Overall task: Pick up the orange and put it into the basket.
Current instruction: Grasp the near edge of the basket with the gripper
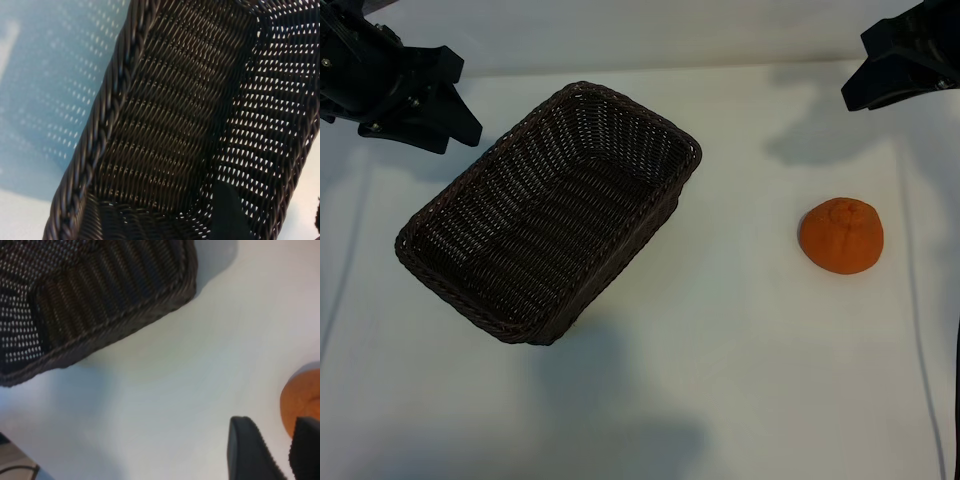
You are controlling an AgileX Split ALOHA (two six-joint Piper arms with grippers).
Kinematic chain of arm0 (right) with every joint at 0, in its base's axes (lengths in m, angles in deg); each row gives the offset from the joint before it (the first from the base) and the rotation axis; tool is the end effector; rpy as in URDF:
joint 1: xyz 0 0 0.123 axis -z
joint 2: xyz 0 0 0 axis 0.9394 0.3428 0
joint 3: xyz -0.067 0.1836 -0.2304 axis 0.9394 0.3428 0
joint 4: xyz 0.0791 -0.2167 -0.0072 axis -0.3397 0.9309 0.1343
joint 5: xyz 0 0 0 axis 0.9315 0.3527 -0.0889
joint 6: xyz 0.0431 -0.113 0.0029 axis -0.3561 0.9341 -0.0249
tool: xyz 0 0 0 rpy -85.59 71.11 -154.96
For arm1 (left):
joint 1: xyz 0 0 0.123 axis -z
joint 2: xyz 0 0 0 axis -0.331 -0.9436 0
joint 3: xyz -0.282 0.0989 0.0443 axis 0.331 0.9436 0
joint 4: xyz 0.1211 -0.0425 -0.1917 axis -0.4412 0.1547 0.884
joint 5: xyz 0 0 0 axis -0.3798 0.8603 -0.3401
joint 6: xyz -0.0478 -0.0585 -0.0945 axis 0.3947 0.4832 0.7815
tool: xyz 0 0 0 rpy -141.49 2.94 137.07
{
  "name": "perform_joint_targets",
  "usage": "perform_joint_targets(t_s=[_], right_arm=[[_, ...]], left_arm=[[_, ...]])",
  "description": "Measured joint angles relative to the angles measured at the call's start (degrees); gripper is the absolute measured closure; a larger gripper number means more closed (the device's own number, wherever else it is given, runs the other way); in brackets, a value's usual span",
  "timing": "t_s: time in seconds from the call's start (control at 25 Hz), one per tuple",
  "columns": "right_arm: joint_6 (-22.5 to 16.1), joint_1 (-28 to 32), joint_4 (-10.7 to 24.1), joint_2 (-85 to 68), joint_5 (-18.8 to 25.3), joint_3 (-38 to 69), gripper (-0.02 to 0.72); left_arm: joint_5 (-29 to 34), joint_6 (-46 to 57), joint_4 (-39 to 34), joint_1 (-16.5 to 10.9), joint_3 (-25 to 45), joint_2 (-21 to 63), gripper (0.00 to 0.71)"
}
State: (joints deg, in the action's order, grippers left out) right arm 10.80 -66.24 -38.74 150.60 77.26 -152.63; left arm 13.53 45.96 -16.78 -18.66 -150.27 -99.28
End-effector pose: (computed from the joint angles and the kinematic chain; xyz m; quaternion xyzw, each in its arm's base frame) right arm 0.3269 0.0411 0.3231 -0.1034 0.9446 0.2392 0.1996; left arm 0.3481 -0.0598 0.2859 0.0626 0.9621 -0.2319 0.1291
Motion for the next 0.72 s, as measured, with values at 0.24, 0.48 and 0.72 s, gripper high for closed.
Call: perform_joint_targets(t_s=[0.24,0.48,0.72], right_arm=[[0.0,0.0,0.0,0.0,0.79,0.0,0.456],[0.0,0.0,0.0,0.0,0.84,0.0,0.456],[0.0,0.0,0.0,0.0,0.84,0.0,0.456]], left_arm=[[0.0,-0.05,0.0,0.0,0.0,0.0,0.252],[0.0,-0.1,0.0,0.0,0.0,0.0,0.252],[0.0,-0.1,0.0,0.0,0.0,0.0,0.252]])
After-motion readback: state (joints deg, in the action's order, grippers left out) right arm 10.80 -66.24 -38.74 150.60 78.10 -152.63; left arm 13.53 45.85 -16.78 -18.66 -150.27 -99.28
